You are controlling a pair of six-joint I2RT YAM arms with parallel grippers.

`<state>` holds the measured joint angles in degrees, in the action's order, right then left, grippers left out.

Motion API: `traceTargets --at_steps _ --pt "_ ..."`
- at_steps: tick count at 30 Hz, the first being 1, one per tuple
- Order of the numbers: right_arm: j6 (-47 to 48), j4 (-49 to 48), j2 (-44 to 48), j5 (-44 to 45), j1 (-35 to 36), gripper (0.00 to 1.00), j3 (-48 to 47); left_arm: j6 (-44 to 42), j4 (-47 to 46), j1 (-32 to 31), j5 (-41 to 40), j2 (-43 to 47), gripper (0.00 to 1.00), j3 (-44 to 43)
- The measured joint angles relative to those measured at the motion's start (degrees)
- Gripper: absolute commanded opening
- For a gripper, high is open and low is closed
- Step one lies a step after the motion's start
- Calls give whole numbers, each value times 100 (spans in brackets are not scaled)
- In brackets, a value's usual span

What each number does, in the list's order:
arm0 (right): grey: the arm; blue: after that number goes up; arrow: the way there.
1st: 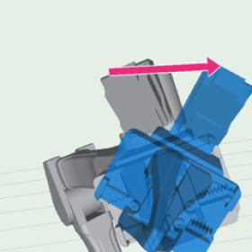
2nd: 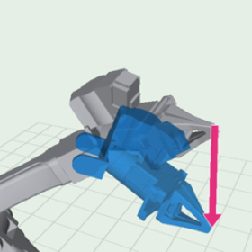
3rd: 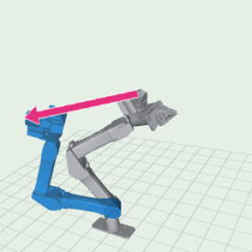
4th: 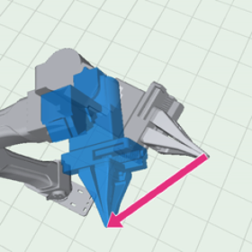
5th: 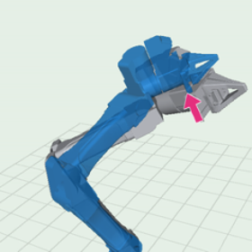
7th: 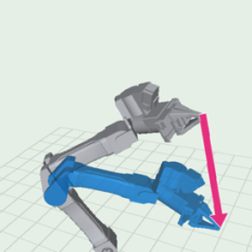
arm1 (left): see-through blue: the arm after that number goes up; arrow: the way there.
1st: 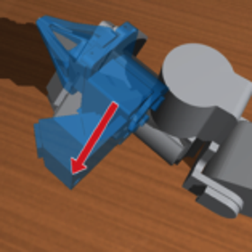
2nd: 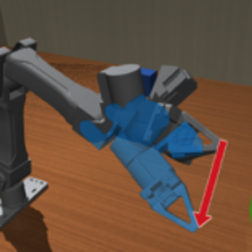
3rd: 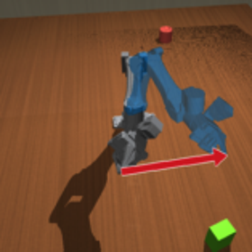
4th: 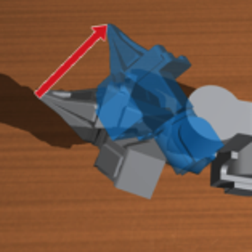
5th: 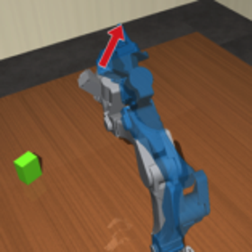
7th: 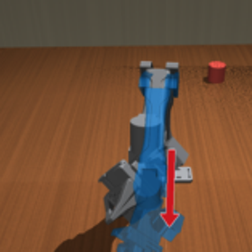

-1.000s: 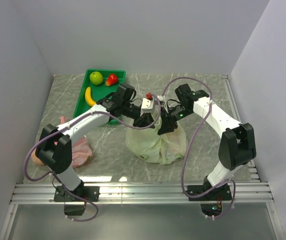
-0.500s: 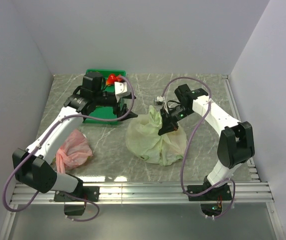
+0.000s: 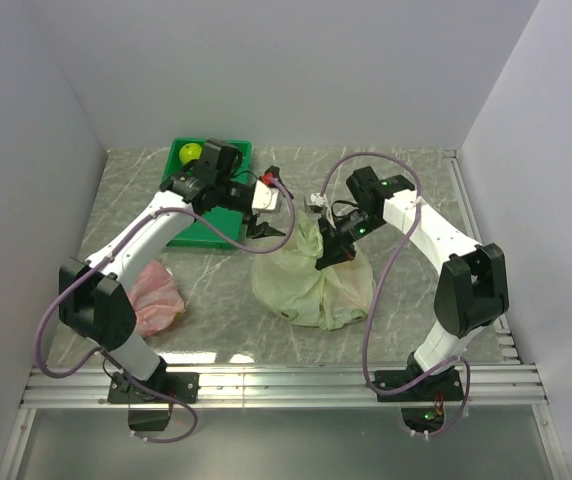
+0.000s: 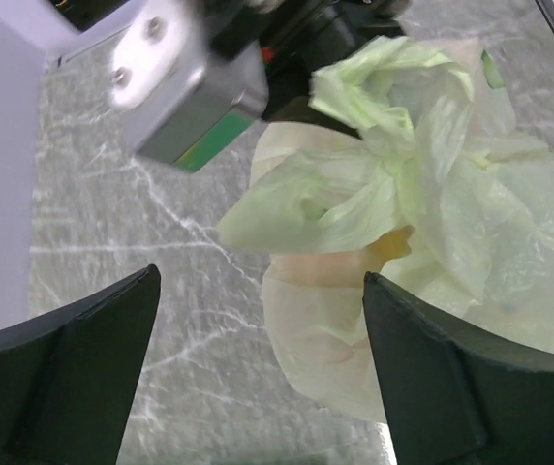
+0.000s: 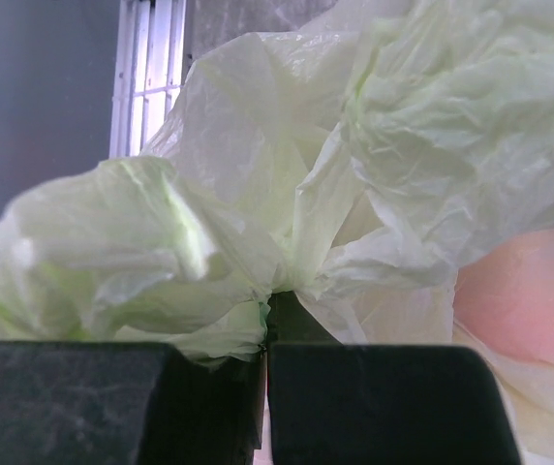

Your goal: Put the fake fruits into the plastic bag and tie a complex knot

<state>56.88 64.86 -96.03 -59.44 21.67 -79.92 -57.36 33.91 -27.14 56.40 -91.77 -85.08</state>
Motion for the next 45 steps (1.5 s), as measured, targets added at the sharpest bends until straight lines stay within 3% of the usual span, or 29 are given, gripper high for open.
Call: traceTargets --at_steps 5,11,14,16,21,30,31,34,39,45 --pt "55 7 0 42 26 0 0 -894 481 -240 81 -223 70 -208" --pt "138 85 0 61 33 0 0 -1655 887 -424 120 -422 70 -398" --pt "175 133 0 90 33 0 0 -1961 997 -463 118 -463 81 -409" --pt "205 168 0 92 33 0 0 -2063 1019 -472 114 -472 83 -409" --pt "297 271 0 92 33 0 0 -2133 713 -487 109 -435 79 -269" --pt "326 348 0 92 52 0 -2 -2743 1123 -560 37 -452 28 -378" --pt "313 345 0 94 55 0 -2 -2769 1167 -566 28 -452 17 -400" --pt "184 278 0 107 55 0 -2 -2861 1318 -568 -20 -446 1 -431" --pt "-275 181 -162 83 -24 0 -92 -2474 1434 -568 -271 -330 0 -420" --pt "-1126 -166 -321 -105 -269 0 -166 -319 791 -568 -745 334 1 -15"
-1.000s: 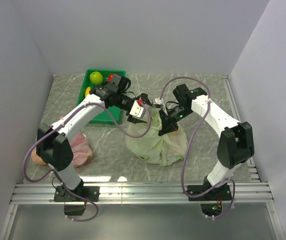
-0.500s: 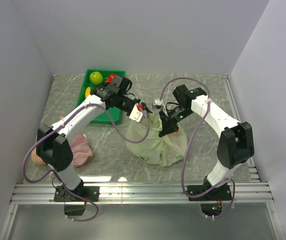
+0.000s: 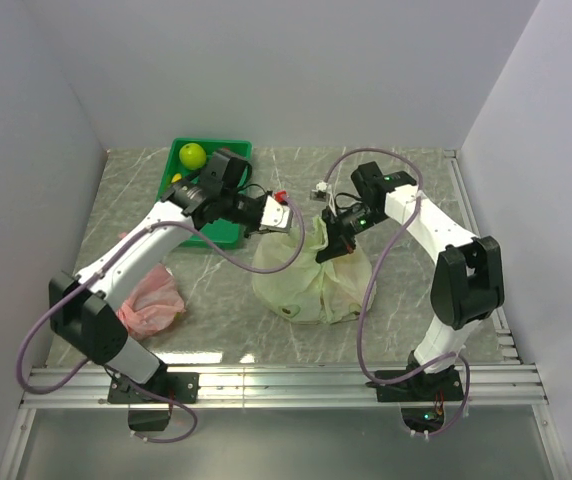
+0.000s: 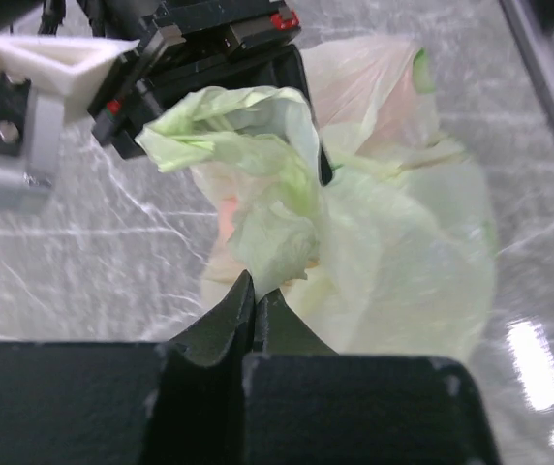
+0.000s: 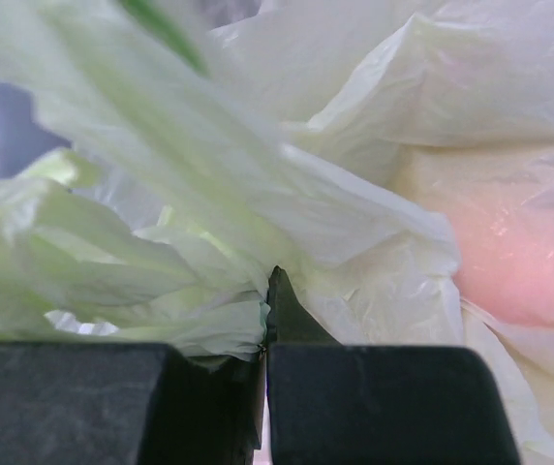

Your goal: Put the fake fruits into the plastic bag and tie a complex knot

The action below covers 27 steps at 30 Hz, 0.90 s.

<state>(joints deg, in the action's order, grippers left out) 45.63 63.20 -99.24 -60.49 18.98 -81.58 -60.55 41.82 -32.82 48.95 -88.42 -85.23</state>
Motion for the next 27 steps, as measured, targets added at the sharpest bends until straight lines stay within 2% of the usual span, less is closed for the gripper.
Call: traceTargets --at_steps 3,4,5,7,10,12,13,17,18,19,25,26,27 --pt "-326 -295 55 -144 -28 0 76 896 -293 -22 -122 341 3 339" --pt "-404 -363 74 -166 -28 0 114 1115 -402 -31 -162 420 28 455" --pt "-450 -385 83 -175 -24 0 136 1300 -501 -37 -203 485 42 566" --pt "-494 -391 83 -173 -22 0 140 1628 -551 -37 -240 527 65 645" --pt "-474 -387 85 -166 -24 0 140 1908 -726 -26 -339 542 76 680" --pt "-422 -376 85 -149 -15 0 140 1963 -929 -9 -422 605 79 754" --pt "-376 -363 87 -142 -7 0 140 1965 -1067 4 -490 664 83 822" --pt "-201 -317 98 -57 68 0 140 1878 -1425 22 -664 817 85 916" --pt "-166 -302 105 -46 85 0 140 1797 -1497 22 -680 835 99 916" --pt "-131 -286 107 -39 105 0 140 1698 -1526 24 -680 844 99 916" --pt "35 -166 111 -15 114 0 140 999 -1329 28 -564 789 98 909" --pt "55 -146 111 -15 114 0 140 824 -1272 31 -531 767 93 909" --pt "74 -127 109 -11 114 0 140 680 -1235 42 -509 748 82 909"
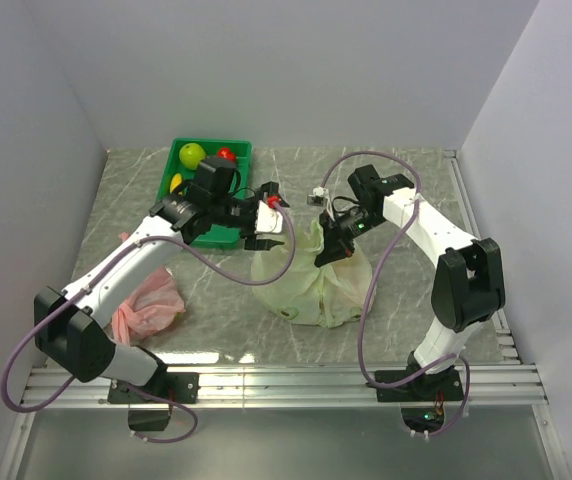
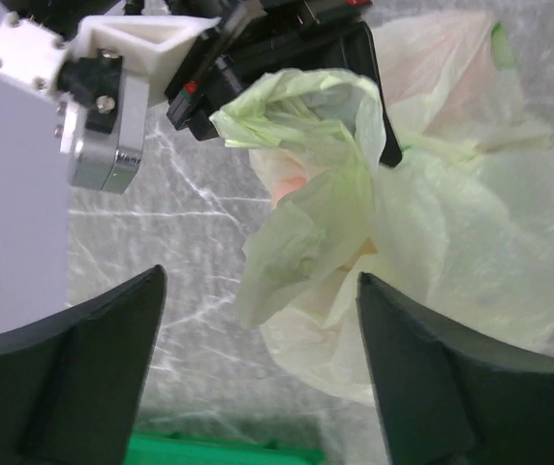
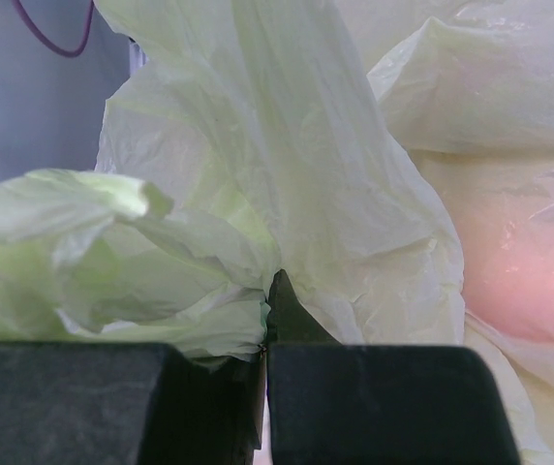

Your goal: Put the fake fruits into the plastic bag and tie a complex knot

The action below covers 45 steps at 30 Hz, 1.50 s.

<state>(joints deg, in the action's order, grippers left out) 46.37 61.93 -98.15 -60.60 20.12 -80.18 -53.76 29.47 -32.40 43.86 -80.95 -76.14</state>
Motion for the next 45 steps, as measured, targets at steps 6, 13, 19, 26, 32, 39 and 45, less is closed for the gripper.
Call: traceTargets --at_steps 6,13,19,26,32,39,45 --pt "94 94 2 11 0 0 -7 -706 127 20 151 -275 64 -72" --pt "109 155 0 17 0 0 -33 -1178 190 35 345 -546 54 -275" --pt "98 175 -42 31 2 0 -83 -1690 654 35 522 -588 0 -507" --pt "-531 -114 -175 4 -55 0 -122 -1410 1104 26 531 -590 0 -791" --pt "-2535 -1641 42 -66 -256 0 234 1012 918 -223 238 -452 0 -909" --pt "-5069 -3633 894 247 -264 0 1379 3646 208 -1268 -756 -254 0 -129" --pt "-6188 -4430 1244 575 -264 0 1768 4977 -828 -1873 -2164 -1016 0 275"
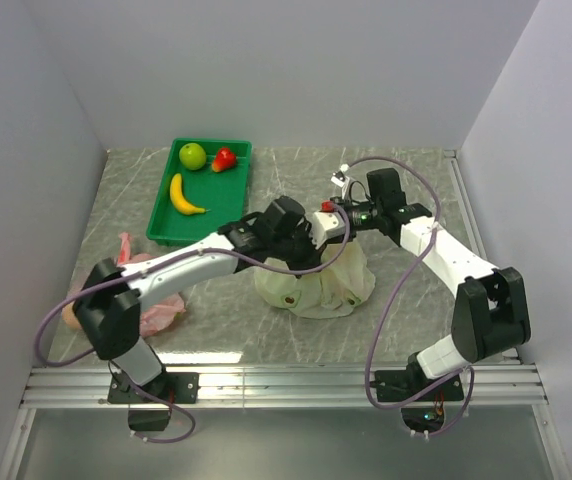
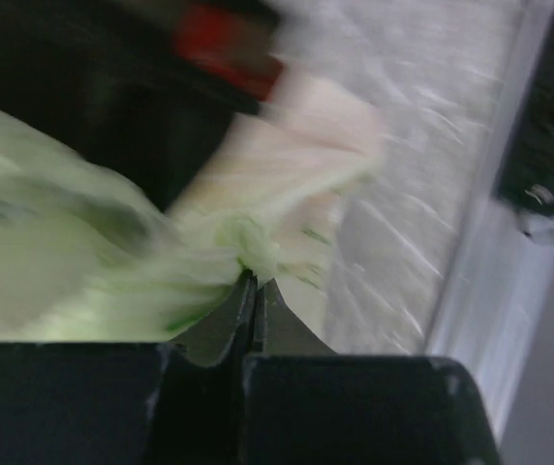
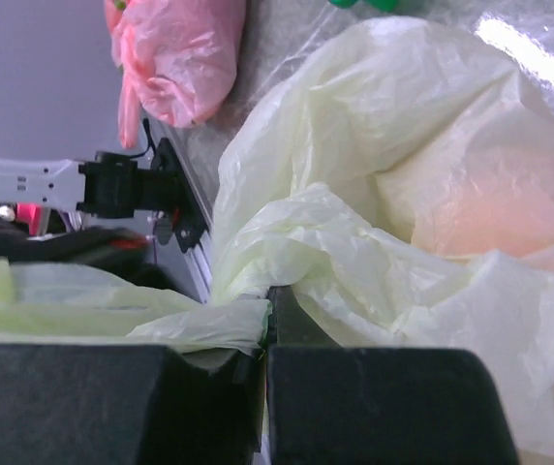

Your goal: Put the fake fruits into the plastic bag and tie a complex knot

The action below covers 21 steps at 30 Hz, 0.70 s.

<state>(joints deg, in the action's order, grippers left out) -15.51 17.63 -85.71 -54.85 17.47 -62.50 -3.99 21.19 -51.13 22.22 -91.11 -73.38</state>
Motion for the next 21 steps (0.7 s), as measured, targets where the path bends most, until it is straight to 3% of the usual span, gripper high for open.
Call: traceTargets --at_steps 4,6,8,11,12,13,15,16,21 --pt "-153 -9 0 240 -22 1 105 546 -570 15 -787 -461 1 98" --pt "-122 11 -2 308 -59 16 114 715 -824 68 -953 -511 0 219" --pt "28 57 0 254 -138 49 105 828 -1016 118 -968 -511 1 334" --pt "629 317 2 140 -404 69 52 914 -1139 195 -918 -509 1 522" --pt "909 483 13 111 -531 70 28 918 -1176 214 -883 -509 1 584" --pt "1217 664 17 101 -645 81 -9 918 -1215 238 -831 -509 0 651" --pt "1886 990 35 116 -839 83 -68 914 -1239 267 -754 -505 0 730" --pt "2234 1161 50 136 -911 91 -96 909 -1237 269 -732 -505 1 743" --pt "3386 1502 140 442 -761 90 -48 866 -1272 299 -686 -505 1 743"
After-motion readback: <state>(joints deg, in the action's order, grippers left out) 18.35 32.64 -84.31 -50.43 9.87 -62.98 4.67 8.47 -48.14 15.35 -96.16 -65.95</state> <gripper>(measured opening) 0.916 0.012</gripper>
